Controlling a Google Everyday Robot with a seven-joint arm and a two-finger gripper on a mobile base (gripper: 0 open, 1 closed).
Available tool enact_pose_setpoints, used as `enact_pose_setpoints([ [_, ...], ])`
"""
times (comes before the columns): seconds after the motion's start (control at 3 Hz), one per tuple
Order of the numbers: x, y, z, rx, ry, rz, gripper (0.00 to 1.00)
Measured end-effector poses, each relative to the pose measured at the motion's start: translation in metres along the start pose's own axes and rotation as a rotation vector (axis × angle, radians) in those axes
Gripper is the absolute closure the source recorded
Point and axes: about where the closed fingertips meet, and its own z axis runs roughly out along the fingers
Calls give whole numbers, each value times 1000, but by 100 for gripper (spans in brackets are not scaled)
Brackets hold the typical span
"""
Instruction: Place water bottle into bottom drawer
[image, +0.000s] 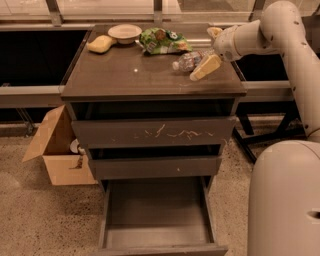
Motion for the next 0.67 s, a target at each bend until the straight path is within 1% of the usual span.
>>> enact_pose_setpoints([
  [0.67,13,-7,22,-15,8,2,0],
])
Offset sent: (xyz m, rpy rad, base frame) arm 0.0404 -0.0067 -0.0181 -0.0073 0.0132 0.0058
